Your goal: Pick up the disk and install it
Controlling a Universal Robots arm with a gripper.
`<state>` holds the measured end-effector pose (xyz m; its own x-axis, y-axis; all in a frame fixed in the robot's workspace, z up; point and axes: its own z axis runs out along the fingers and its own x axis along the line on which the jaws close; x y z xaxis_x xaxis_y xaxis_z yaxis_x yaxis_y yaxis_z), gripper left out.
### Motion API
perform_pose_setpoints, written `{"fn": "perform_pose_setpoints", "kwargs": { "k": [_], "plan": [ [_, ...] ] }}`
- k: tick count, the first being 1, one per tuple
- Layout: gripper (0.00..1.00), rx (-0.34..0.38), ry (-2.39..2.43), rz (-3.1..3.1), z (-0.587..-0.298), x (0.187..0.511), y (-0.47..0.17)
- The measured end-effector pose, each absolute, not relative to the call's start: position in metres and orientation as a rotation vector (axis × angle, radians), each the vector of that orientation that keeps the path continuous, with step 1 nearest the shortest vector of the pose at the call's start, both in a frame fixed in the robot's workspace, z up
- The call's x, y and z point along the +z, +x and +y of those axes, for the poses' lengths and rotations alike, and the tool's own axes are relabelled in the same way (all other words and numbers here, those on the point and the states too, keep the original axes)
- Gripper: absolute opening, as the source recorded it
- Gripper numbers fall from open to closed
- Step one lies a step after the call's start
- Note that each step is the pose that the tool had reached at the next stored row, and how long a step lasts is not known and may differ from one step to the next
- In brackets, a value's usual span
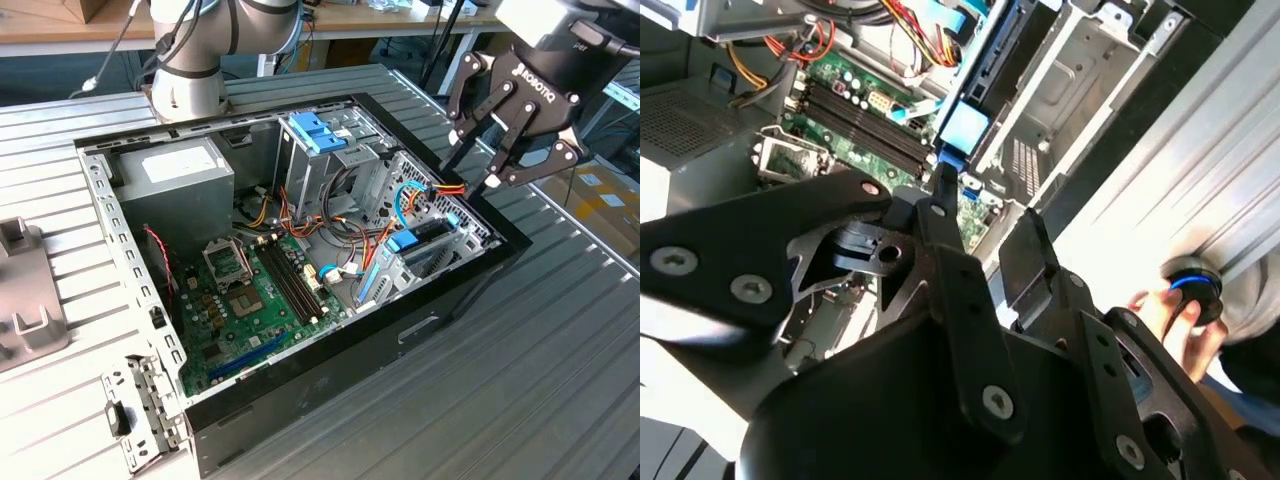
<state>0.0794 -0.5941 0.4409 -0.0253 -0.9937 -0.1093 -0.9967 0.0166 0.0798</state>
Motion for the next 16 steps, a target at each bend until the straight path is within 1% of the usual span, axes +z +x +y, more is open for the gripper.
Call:
{"fn": "perform_pose_setpoints", "kwargs": {
  "k": [1, 3, 4, 6, 7, 8, 9, 16],
  "plan": [
    [0.43, 0.211, -2.177, 2.223, -0.594, 0.441, 0.079],
    [0.3, 0.218, -2.176, 2.221, -0.594, 0.439, 0.08],
    [0.3, 0.22, -2.176, 2.222, -0.594, 0.438, 0.08],
    [0.18, 0.224, -2.176, 2.222, -0.594, 0.435, 0.081],
    [0.18, 0.226, -2.176, 2.222, -0.594, 0.434, 0.081],
    [0.12, 0.227, -2.176, 2.222, -0.594, 0.433, 0.082],
    [0.11, 0.229, -2.176, 2.223, -0.594, 0.431, 0.083],
    [0.11, 0.25, -2.181, 2.229, -0.593, 0.422, 0.102]
  ]
}}
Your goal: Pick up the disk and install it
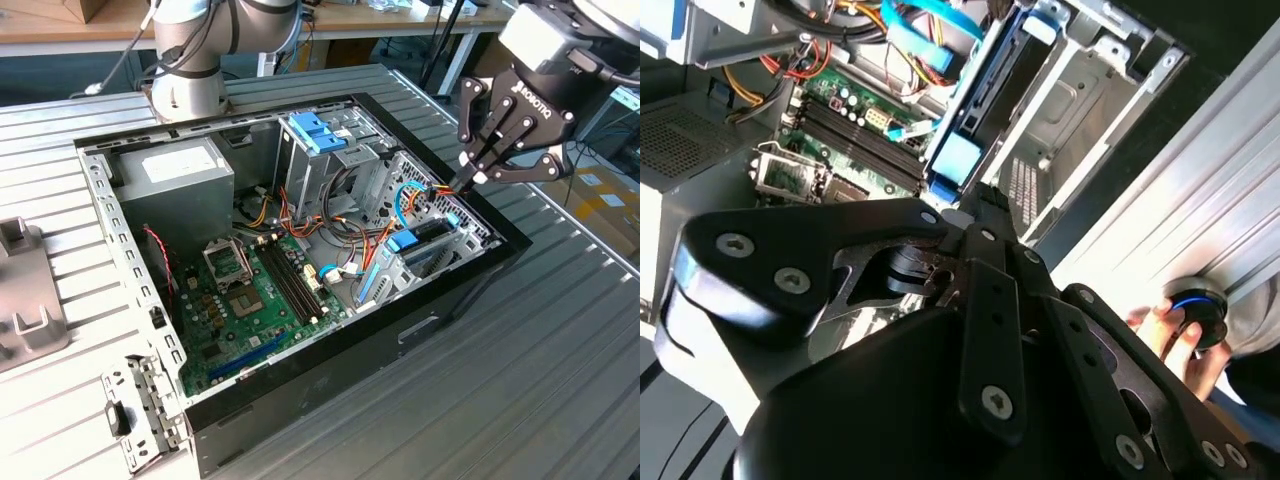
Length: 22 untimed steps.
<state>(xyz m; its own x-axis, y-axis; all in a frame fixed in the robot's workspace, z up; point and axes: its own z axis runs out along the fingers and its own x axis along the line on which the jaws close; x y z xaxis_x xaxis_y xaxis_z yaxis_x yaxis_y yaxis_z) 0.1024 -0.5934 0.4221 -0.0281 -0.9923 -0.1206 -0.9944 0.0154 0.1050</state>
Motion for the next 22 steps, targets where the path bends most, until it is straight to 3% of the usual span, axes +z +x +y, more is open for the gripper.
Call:
{"fn": "perform_pose_setpoints", "kwargs": {
  "k": [22],
  "plan": [
    [0.11, 0.304, -2.2, 2.251, -0.585, 0.396, 0.165]
  ]
}}
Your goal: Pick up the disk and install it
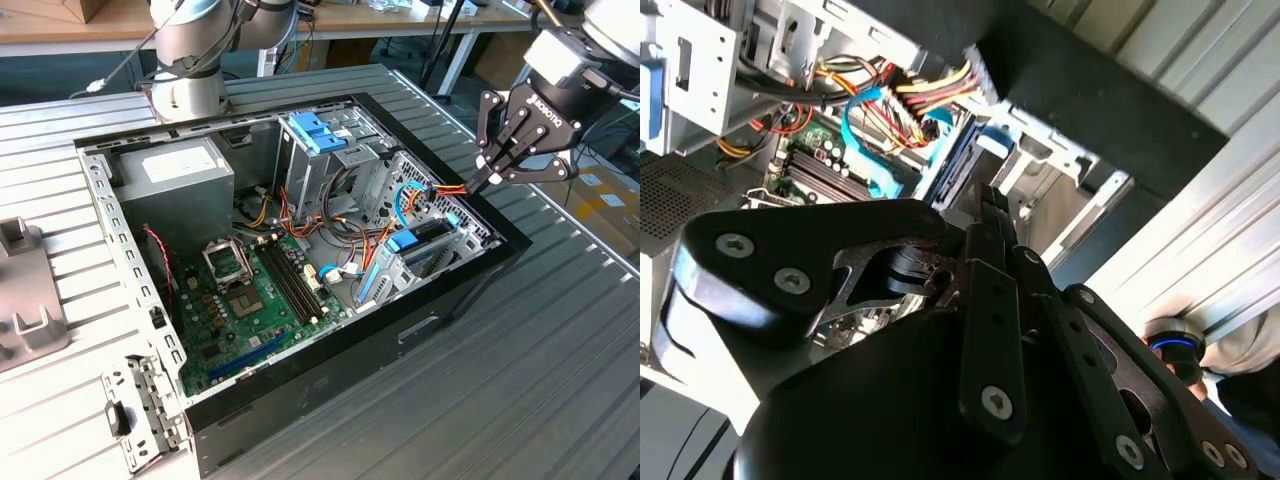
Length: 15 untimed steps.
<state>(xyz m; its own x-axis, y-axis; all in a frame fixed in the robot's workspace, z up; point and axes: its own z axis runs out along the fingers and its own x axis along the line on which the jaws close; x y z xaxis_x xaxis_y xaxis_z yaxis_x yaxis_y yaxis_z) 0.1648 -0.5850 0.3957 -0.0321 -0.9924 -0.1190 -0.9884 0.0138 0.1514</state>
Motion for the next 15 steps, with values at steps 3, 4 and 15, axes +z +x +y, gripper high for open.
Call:
{"fn": "perform_pose_setpoints", "kwargs": {
  "k": [3, 4, 15],
  "plan": [
    [0.11, -0.305, 2.168, -2.22, -0.584, 0.394, 0.172],
    [0.11, -0.305, 2.168, -2.219, -0.584, 0.393, 0.174],
    [0.11, -0.309, 2.166, -2.218, -0.586, 0.391, 0.187]
  ]
}}
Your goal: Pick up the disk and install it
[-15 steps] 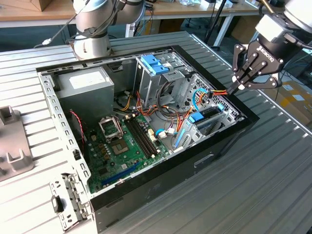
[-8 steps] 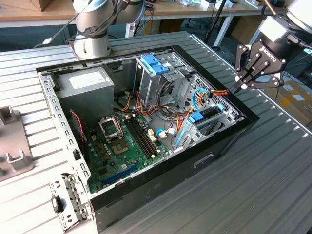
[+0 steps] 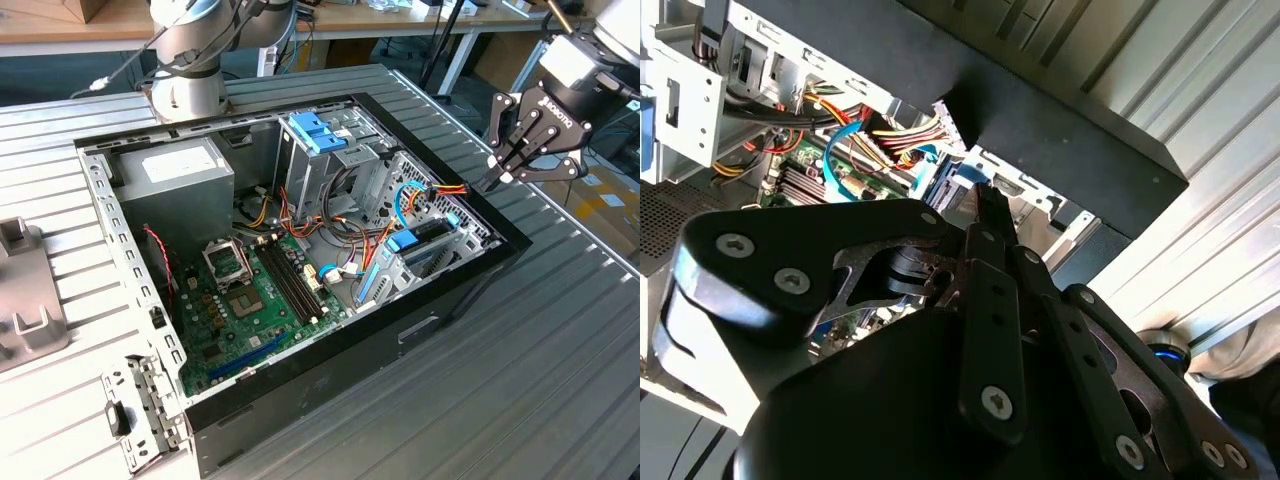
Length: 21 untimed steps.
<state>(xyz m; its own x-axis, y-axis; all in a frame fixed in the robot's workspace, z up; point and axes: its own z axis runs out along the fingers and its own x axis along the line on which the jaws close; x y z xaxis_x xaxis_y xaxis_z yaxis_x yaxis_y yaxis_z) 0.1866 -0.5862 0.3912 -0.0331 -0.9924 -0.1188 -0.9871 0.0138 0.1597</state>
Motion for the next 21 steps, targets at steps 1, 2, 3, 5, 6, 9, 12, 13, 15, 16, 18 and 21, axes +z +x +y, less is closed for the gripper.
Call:
{"fn": "perform_pose_setpoints", "kwargs": {
  "k": [1, 2, 3, 5, 6, 9, 12, 13, 15, 16, 18, 21],
  "plan": [
    [0.11, -0.309, 2.166, -2.217, -0.5863, 0.3912, 0.1866],
    [0.11, -0.309, 2.166, -2.217, -0.5863, 0.3913, 0.1867],
    [0.11, -0.309, 2.166, -2.217, -0.5863, 0.3912, 0.1867],
    [0.11, -0.309, 2.166, -2.217, -0.5863, 0.3912, 0.1868],
    [0.11, -0.309, 2.166, -2.217, -0.5863, 0.3912, 0.1868],
    [0.11, -0.309, 2.166, -2.217, -0.5863, 0.3912, 0.1868],
    [0.11, -0.309, 2.166, -2.217, -0.5863, 0.3912, 0.1868],
    [0.11, -0.308, 2.166, -2.218, -0.5863, 0.3912, 0.1869],
    [0.11, -0.296, 2.174, -2.224, -0.5863, 0.391, 0.1869],
    [0.11, -0.264, 2.194, -2.24, -0.5863, 0.3908, 0.1868],
    [0.11, -0.23, 2.214, -2.256, -0.5863, 0.3906, 0.1868],
    [0.11, -0.184, 2.241, -2.278, -0.5863, 0.3904, 0.1868]
  ]
}}
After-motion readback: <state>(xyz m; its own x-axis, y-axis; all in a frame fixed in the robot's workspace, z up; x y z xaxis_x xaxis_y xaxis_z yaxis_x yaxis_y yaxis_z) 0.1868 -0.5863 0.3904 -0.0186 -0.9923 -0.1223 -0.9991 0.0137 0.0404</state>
